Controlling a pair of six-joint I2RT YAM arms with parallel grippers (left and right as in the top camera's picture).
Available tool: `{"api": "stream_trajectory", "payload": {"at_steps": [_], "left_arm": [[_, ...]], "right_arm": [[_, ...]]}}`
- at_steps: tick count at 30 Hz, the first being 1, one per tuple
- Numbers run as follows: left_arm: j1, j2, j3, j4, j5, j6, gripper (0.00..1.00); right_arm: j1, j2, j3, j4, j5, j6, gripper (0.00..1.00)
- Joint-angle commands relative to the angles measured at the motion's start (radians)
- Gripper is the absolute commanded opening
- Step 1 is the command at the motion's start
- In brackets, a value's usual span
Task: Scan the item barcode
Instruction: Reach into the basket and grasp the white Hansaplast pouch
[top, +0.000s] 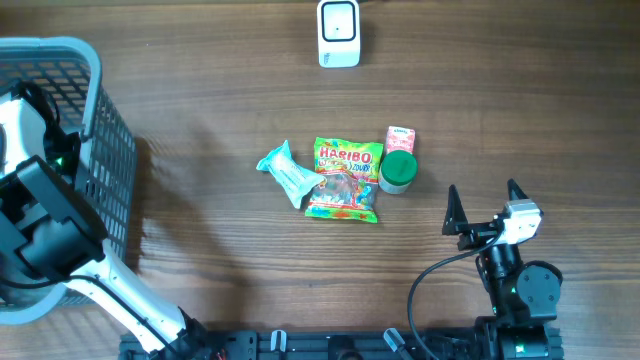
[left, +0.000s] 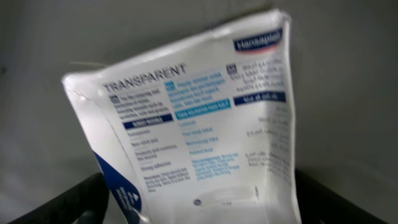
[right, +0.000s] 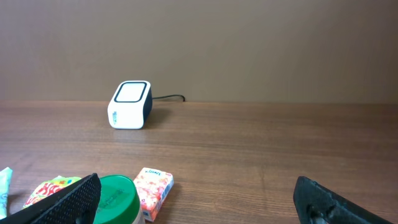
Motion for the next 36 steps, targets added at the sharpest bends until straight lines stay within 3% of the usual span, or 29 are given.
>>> {"api": "stream_trajectory", "payload": {"at_steps": [1, 3, 7, 8, 10, 12, 19, 26, 33, 36], "left_arm": [[0.01, 0.101, -0.056, -0.038, -0.048, 0.012, 0.82], [0.01, 0.101, -0.056, -0.057, -0.048, 0.012, 0.75], [0.01, 0.1, -0.055, -0.06, -0.048, 0.012, 0.72], [0.01, 0.1, -0.055, -0.059, -0.049, 0.011, 0.75], [0.007, 0.1, -0.055, -0.076, -0.037, 0.011, 0.92], [0.003, 0.096, -0.055, -0.089, -0.057, -0.016, 1.0], [0.001, 0.089, -0.056, -0.109, -0.079, -0.071, 1.0], [0.0, 0.089, -0.264, 0.17, -0.096, -0.06, 1.0], [0.0, 0.089, -0.411, 0.369, 0.082, -0.041, 1.0], [0.0, 0.089, -0.448, 0.361, 0.081, -0.04, 0.89]], "right_arm": [[0.0, -0.003, -0.001, 0.002, 0.01, 0.014, 1.0], [0.0, -0.003, -0.001, 0.002, 0.01, 0.014, 1.0], [0.0, -0.003, -0.001, 0.002, 0.01, 0.014, 1.0], [0.0, -0.003, -0.001, 0.002, 0.01, 0.014, 1.0], [0.0, -0.003, -0.001, 0.002, 0.01, 0.014, 1.0], [0.0, -0.003, -0.001, 0.002, 0.01, 0.015, 1.0], [0.0, -0.003, -0.001, 0.002, 0.01, 0.014, 1.0], [0.0, -0.003, -0.001, 0.002, 0.01, 0.014, 1.0], [0.0, -0.003, -0.001, 0.002, 0.01, 0.014, 1.0], [0.0, -0.003, -0.001, 0.002, 0.01, 0.014, 1.0]]}}
